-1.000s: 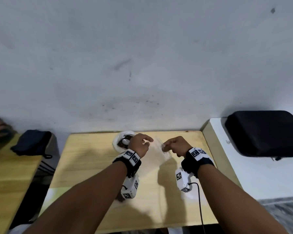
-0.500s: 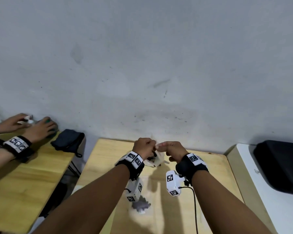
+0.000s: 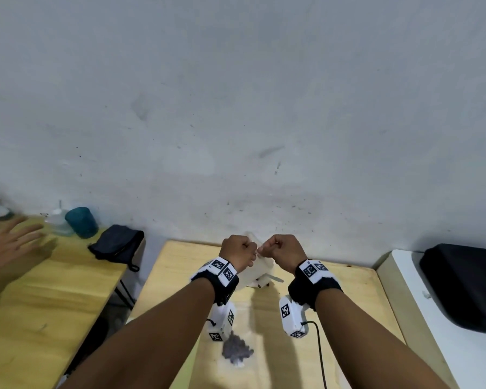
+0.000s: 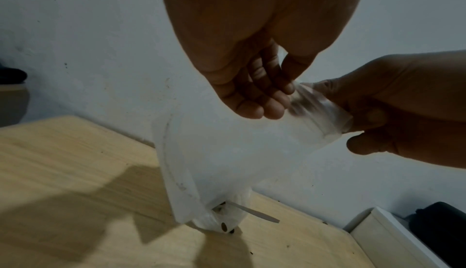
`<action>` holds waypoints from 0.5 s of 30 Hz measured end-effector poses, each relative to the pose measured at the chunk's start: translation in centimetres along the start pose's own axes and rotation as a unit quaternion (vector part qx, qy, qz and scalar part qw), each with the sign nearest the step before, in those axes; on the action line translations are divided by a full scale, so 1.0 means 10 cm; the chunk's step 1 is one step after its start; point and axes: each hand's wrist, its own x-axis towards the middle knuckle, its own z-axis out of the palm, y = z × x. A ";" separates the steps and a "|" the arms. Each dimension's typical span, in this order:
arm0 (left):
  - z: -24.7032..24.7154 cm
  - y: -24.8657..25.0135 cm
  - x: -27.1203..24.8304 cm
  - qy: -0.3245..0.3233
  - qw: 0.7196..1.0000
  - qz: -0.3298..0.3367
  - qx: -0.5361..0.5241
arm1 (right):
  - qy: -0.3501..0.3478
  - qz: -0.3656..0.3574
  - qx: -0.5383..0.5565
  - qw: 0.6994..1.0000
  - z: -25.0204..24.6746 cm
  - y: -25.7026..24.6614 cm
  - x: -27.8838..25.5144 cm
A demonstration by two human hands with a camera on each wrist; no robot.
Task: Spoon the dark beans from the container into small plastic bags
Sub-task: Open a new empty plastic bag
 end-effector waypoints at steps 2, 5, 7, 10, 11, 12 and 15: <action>0.00 0.01 -0.01 0.002 1.000 0.005 0.010 | 0.030 -0.007 -0.030 0.999 -0.01 -0.01 0.00; -0.01 0.03 0.01 0.002 0.998 0.027 0.053 | 0.058 -0.008 -0.071 0.996 0.00 -0.04 -0.01; -0.02 0.04 0.03 0.007 0.996 0.037 0.078 | 0.066 -0.006 -0.085 0.994 0.00 -0.06 -0.01; -0.03 0.03 0.04 -0.003 0.992 0.050 0.117 | 0.112 -0.001 -0.102 0.988 -0.03 -0.04 0.00; -0.03 0.03 0.02 -0.014 0.991 0.050 0.120 | 0.119 0.004 -0.095 0.988 -0.06 -0.03 0.01; -0.01 0.02 0.01 -0.022 0.992 0.049 0.116 | 0.119 0.007 -0.083 0.989 -0.09 -0.01 0.01; 0.04 -0.03 -0.04 0.003 0.992 0.066 0.105 | 0.095 0.009 -0.059 0.994 -0.15 0.00 0.00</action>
